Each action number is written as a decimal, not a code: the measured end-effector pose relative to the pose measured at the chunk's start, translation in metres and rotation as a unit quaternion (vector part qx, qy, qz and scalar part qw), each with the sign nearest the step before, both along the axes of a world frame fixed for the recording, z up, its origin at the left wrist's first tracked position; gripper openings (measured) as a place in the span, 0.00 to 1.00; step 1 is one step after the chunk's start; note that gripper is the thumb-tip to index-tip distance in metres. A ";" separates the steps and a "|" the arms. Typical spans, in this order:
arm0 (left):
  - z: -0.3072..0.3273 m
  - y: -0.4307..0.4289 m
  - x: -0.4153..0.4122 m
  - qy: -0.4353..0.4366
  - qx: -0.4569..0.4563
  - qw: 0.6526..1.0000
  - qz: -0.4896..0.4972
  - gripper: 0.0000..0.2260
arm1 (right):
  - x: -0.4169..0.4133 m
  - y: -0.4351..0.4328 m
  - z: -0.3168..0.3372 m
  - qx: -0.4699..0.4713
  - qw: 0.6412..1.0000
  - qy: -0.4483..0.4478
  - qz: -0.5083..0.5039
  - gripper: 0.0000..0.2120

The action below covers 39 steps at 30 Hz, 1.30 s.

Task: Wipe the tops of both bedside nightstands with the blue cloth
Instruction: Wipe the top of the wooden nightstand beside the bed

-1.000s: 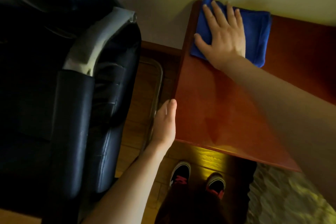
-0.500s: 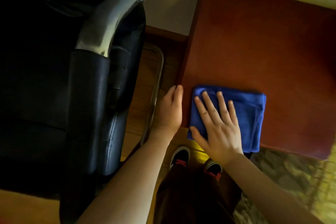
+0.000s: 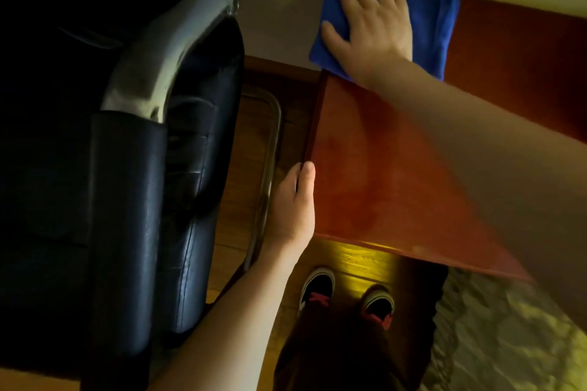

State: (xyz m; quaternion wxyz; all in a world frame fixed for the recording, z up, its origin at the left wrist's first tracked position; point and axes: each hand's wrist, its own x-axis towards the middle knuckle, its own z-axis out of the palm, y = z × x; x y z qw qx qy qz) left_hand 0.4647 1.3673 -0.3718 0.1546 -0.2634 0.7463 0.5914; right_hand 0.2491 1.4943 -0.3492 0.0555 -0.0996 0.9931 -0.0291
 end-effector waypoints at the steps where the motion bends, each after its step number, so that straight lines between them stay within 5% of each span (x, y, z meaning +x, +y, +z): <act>1: -0.001 0.000 0.001 0.002 0.002 1.000 0.005 0.12 | 0.000 0.000 0.000 -0.002 1.000 -0.001 0.002 0.34; 14: 0.003 0.000 0.000 -0.002 0.017 1.000 0.005 0.14 | 0.273 0.052 0.008 -0.049 0.995 -0.061 0.069 0.35; 20: -0.004 0.000 0.001 -0.023 -0.005 0.999 0.023 0.09 | 0.161 0.068 0.002 -0.065 0.997 -0.021 0.046 0.33; 27: -0.011 -0.001 0.003 -0.020 -0.028 0.999 0.023 0.24 | 0.029 0.085 0.004 -0.028 0.999 -0.010 -0.041 0.33; 31: -0.007 0.001 0.002 -0.024 -0.032 0.999 0.027 0.23 | 0.063 0.086 0.006 -0.041 0.999 -0.008 -0.035 0.33; 39: 0.006 0.002 0.000 -0.045 -0.010 0.999 -0.004 0.18 | 0.268 0.095 0.004 -0.066 0.996 -0.049 0.042 0.34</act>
